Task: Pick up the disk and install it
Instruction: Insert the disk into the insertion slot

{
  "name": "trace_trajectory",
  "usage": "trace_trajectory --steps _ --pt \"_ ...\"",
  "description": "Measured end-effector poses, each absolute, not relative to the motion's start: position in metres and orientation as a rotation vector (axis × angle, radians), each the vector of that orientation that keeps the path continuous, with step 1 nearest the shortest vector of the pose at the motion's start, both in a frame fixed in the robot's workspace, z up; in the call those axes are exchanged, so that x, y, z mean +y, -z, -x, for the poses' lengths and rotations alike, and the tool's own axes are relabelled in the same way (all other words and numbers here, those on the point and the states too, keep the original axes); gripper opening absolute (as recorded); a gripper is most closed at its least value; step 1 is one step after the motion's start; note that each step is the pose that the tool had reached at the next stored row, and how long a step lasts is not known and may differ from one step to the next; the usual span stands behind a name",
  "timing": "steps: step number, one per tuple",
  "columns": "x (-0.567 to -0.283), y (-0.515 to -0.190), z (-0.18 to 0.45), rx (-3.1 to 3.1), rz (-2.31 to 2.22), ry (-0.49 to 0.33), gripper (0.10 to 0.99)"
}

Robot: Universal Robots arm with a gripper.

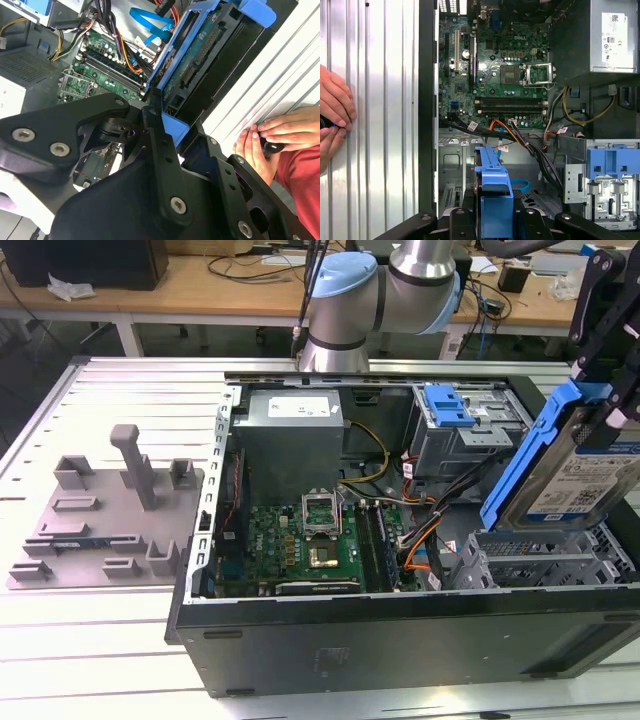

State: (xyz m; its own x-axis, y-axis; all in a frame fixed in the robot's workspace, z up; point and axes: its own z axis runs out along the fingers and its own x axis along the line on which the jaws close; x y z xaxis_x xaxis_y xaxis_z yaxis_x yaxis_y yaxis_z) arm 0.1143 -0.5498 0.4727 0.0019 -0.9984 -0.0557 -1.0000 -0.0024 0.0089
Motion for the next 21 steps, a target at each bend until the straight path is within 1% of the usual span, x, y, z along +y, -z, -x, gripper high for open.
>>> trace_trajectory --steps 12,21 --pt "-0.5508 -0.4690 -0.1143 2.178 2.218 -0.070 0.369" --pt "-0.5533 -0.4667 -0.1066 2.162 2.215 -0.049 0.369"
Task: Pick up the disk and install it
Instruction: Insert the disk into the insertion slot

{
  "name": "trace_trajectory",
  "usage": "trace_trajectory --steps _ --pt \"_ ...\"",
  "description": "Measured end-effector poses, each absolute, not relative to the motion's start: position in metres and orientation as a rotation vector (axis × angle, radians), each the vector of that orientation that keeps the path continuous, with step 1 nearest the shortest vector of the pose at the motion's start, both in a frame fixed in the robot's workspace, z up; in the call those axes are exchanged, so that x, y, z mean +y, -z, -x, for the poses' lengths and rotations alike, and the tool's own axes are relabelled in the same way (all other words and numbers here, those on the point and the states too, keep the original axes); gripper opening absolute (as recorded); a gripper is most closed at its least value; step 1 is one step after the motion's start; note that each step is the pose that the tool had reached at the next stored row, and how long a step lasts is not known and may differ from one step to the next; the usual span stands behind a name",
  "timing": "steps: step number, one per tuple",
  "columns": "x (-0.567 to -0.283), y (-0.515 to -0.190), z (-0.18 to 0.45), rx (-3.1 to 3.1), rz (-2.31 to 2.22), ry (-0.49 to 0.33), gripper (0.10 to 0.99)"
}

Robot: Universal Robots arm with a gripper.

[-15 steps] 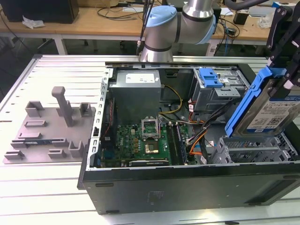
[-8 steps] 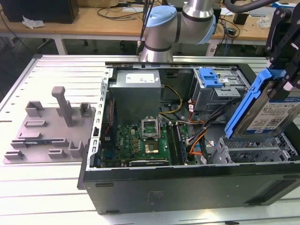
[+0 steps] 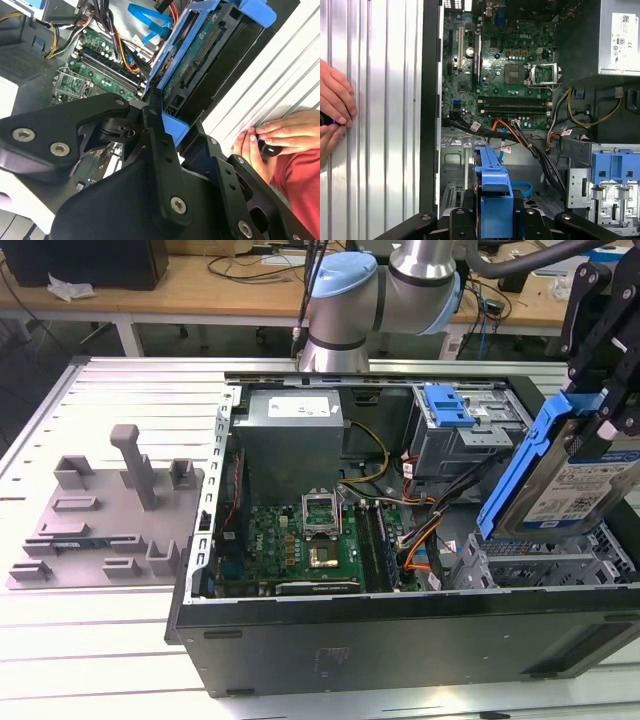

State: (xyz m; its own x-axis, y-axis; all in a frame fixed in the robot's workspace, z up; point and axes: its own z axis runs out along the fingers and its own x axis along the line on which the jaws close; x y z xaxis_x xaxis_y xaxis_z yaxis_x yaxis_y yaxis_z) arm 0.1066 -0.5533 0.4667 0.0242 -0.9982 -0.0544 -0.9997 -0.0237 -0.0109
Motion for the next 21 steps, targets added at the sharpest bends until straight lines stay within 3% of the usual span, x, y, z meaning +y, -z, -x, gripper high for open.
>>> trace_trajectory --steps 21 --pt "-0.5535 -0.4663 -0.1082 2.201 2.176 -0.047 0.369"
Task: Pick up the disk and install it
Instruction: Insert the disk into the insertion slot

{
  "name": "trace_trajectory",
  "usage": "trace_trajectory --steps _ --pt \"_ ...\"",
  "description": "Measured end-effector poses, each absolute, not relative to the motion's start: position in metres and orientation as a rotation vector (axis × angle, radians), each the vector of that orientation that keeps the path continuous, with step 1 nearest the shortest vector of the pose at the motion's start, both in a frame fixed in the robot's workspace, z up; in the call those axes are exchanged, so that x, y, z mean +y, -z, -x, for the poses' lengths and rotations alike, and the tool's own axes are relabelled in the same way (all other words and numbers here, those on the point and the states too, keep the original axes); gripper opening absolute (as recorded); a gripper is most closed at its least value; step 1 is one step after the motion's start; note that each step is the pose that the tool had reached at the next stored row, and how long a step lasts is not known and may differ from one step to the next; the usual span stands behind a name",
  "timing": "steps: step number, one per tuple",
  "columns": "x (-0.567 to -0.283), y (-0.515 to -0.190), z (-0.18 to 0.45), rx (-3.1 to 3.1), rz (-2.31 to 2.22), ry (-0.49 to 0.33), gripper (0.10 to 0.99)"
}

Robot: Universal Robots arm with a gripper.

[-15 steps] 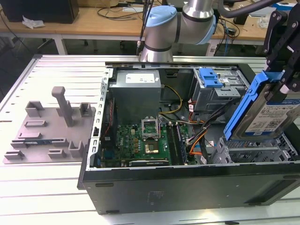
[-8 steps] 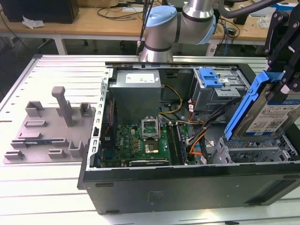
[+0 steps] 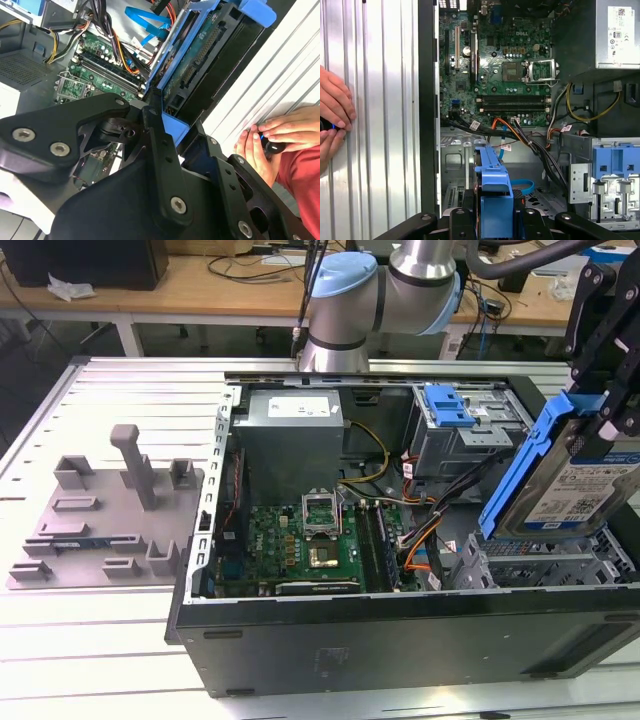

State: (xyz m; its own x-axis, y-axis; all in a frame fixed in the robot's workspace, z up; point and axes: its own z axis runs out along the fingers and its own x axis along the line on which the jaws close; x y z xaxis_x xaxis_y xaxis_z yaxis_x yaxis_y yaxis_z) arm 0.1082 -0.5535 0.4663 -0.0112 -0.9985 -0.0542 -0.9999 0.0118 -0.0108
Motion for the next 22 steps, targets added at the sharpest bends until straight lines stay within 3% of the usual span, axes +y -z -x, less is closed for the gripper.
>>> trace_trajectory --steps 22 --pt "-0.5566 -0.4598 -0.1095 2.201 2.176 -0.047 0.369"
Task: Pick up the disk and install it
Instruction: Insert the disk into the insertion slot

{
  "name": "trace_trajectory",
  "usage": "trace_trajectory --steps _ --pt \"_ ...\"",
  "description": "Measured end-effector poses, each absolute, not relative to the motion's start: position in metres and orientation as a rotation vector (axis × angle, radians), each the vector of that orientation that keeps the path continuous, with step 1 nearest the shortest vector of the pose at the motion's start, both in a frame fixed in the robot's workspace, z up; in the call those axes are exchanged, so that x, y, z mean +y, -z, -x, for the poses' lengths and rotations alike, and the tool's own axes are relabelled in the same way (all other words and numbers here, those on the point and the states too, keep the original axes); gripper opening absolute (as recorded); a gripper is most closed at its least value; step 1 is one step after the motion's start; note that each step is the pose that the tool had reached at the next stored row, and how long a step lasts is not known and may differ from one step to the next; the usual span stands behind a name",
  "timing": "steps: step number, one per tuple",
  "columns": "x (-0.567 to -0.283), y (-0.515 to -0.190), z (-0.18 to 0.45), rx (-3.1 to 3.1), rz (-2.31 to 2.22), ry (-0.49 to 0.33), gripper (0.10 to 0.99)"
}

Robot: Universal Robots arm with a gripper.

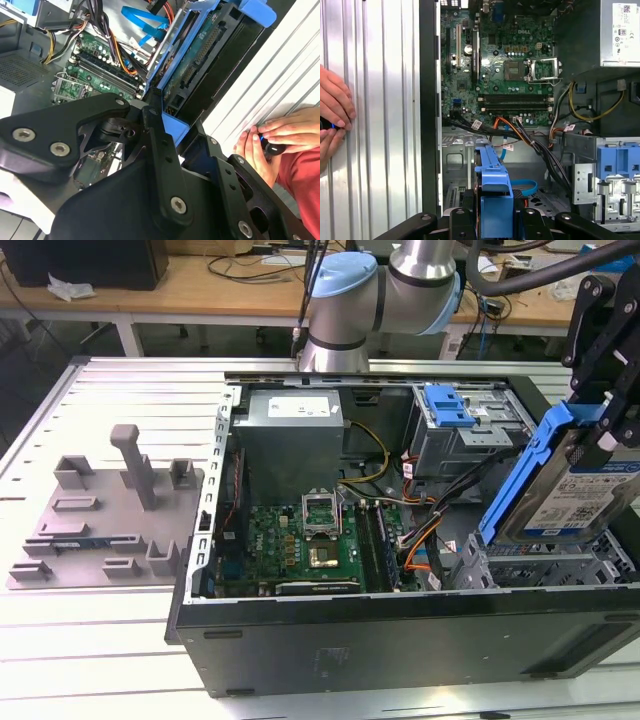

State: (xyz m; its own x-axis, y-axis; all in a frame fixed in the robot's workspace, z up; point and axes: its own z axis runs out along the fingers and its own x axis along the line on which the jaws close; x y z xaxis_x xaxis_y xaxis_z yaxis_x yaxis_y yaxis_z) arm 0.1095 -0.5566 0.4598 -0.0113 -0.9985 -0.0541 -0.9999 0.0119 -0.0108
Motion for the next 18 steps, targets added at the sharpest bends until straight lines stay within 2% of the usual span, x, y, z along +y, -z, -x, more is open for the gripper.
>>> trace_trajectory --steps 18 --pt "-0.557 -0.448 -0.111 2.201 2.176 -0.047 0.369"
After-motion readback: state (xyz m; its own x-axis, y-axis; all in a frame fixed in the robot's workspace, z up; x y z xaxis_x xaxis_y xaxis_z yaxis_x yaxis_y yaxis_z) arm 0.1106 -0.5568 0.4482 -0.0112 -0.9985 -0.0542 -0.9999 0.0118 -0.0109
